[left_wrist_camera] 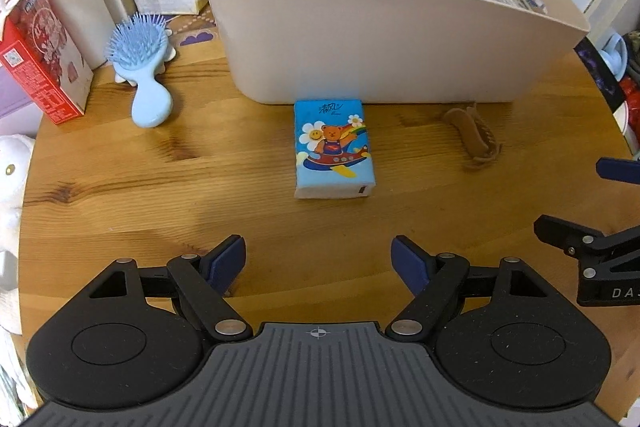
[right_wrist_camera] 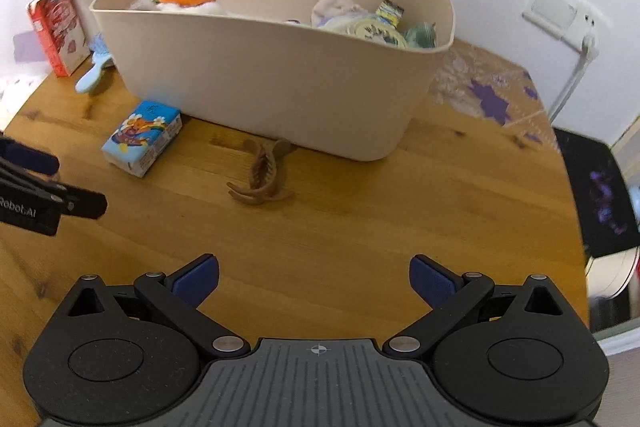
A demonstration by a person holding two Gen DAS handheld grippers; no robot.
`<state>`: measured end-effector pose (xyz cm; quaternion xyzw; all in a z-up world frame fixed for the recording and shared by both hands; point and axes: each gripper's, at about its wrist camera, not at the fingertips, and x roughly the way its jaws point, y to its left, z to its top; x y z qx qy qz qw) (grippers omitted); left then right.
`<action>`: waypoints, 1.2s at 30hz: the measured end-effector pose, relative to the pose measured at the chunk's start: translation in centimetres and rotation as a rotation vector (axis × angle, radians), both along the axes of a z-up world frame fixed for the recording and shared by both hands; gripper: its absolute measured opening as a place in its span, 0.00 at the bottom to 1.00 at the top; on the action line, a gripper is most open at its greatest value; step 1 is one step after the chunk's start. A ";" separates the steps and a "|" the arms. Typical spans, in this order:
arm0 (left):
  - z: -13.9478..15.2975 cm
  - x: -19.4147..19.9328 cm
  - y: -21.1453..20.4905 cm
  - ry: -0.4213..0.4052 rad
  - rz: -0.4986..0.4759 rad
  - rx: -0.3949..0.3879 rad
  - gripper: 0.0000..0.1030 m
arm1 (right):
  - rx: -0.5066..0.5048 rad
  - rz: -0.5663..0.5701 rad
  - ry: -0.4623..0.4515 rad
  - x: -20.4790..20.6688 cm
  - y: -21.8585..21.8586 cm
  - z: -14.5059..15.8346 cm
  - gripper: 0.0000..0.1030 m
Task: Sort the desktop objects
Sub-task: 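Withdraw both tools toward the blue tissue pack and brown hair clip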
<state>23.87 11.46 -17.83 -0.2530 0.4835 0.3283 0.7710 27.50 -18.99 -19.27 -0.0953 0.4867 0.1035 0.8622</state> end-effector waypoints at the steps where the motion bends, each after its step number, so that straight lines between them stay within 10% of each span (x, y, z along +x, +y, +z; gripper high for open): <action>1: -0.2 0.1 0.1 0.002 0.002 -0.003 0.79 | 0.004 -0.003 0.002 0.1 0.0 -0.2 1.00; 29: -2.3 3.8 2.6 0.000 0.044 0.091 0.86 | -0.009 0.184 -0.129 3.8 3.4 -3.7 0.98; 36: -2.4 4.3 3.1 -0.006 0.059 0.114 0.84 | 0.005 0.232 -0.175 3.9 3.9 -3.6 0.82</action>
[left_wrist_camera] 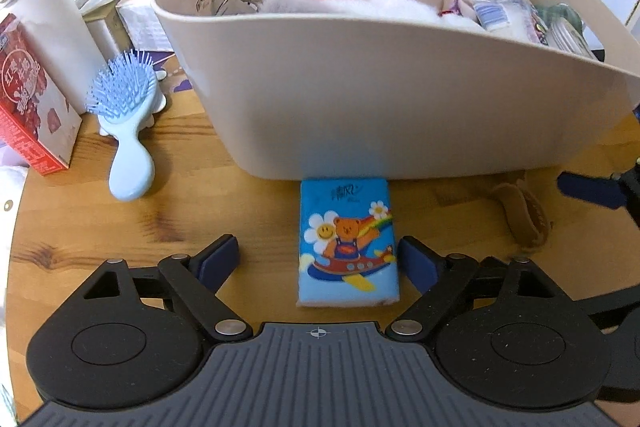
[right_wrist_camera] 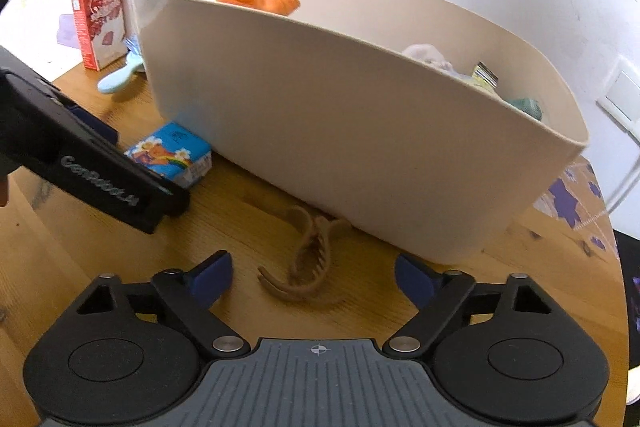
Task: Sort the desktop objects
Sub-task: 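Withdraw both tools toward the blue tissue pack and brown hair clip, then grasp the blue tissue pack with the left tool while the right tool grasps the brown clip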
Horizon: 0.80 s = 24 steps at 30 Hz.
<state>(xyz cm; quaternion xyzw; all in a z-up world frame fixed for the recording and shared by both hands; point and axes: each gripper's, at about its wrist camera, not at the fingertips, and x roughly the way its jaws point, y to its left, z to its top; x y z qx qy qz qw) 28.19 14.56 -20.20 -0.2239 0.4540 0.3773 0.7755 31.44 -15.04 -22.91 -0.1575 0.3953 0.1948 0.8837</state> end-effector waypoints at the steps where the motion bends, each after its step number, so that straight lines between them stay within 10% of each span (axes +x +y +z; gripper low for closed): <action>1: 0.0 0.1 0.0 -0.002 0.000 0.004 0.83 | 0.009 0.001 0.000 0.0 0.0 0.0 0.81; 14: 0.6 0.3 -0.6 -0.033 -0.047 0.039 0.46 | 0.058 -0.023 -0.010 -0.2 0.8 0.2 0.43; 24: 0.0 -1.1 -0.7 -0.031 -0.061 0.023 0.45 | 0.059 -0.058 0.013 -0.5 0.6 0.4 0.32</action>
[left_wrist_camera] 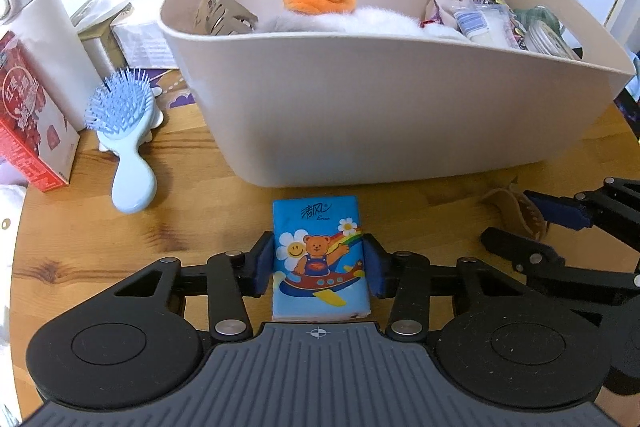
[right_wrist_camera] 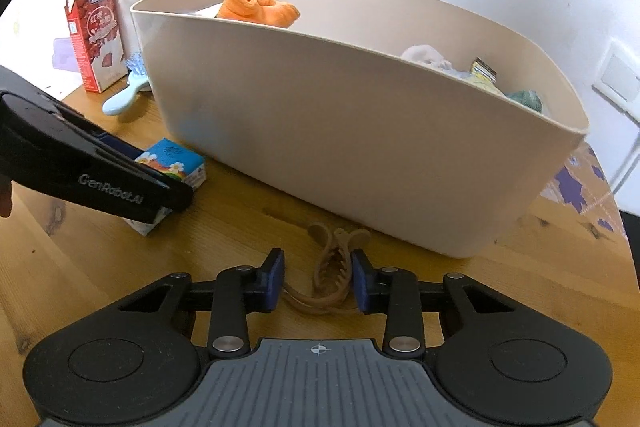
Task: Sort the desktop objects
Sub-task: 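Grasp the blue tissue pack with the left tool while the right tool grasps the brown clip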
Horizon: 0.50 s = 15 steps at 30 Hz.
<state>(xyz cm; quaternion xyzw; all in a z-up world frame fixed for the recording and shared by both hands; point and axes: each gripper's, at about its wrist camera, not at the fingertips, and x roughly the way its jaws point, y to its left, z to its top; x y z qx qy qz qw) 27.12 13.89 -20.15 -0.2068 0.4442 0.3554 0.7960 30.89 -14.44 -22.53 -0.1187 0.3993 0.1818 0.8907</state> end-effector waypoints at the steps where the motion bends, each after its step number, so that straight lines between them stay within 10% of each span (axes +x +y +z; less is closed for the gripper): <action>1: 0.0 -0.1 -0.1 0.000 0.000 -0.006 0.45 | -0.001 -0.005 0.005 -0.1 -0.1 0.1 0.32; 15: 2.1 -3.0 -2.9 -0.014 -0.020 -0.013 0.44 | -0.015 -0.017 0.018 -2.5 -0.8 1.4 0.32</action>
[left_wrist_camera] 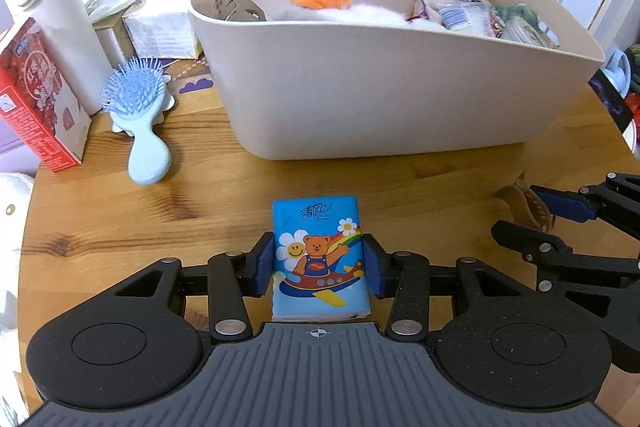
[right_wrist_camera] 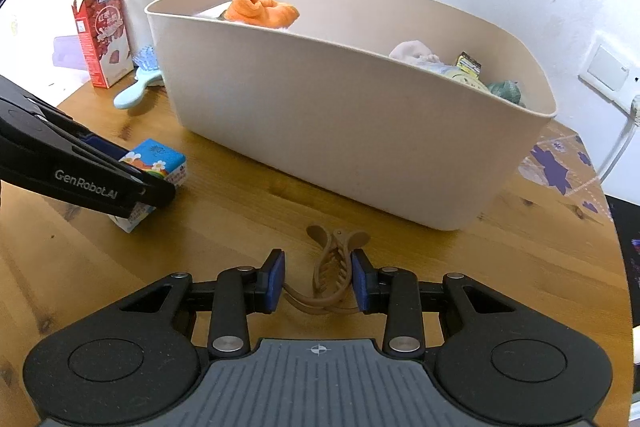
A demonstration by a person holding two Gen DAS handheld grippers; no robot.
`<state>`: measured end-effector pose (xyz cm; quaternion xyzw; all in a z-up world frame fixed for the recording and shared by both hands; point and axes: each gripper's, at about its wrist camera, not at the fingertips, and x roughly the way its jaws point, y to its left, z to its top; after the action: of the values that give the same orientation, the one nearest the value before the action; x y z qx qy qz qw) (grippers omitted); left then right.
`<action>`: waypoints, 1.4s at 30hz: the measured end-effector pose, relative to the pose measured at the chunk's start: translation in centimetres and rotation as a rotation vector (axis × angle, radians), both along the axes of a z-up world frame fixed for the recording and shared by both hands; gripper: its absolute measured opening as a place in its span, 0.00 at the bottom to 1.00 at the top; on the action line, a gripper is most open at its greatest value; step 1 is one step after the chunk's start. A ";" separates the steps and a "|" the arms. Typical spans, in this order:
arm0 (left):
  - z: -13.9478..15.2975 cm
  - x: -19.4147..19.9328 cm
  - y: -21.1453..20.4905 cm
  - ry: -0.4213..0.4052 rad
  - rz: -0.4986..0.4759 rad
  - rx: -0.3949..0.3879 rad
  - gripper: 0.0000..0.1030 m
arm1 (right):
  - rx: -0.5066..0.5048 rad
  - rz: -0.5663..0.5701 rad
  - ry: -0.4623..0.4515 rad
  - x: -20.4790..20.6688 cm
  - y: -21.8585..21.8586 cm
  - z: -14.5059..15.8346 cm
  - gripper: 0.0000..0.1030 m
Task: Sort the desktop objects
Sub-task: 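Grasp the blue tissue pack with the left tool while the right tool grasps the brown clip, then lift tissue pack and clip and carry them over the basket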
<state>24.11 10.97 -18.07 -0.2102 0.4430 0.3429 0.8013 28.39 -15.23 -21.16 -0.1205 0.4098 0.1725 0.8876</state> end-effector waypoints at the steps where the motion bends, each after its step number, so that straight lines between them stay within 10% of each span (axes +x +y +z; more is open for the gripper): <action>1: 0.2 -0.1 -0.2 -0.001 -0.001 0.001 0.44 | -0.002 -0.002 0.002 -0.2 0.0 0.2 0.32; 42: 10.8 -3.2 -3.4 -0.166 -0.059 0.137 0.44 | -0.009 0.037 -0.221 -5.3 -2.7 12.6 0.32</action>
<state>20.94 7.55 -7.29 -0.1695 0.3568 0.3298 0.8575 23.08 -17.95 -8.57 -0.1501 0.3078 0.1725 0.9236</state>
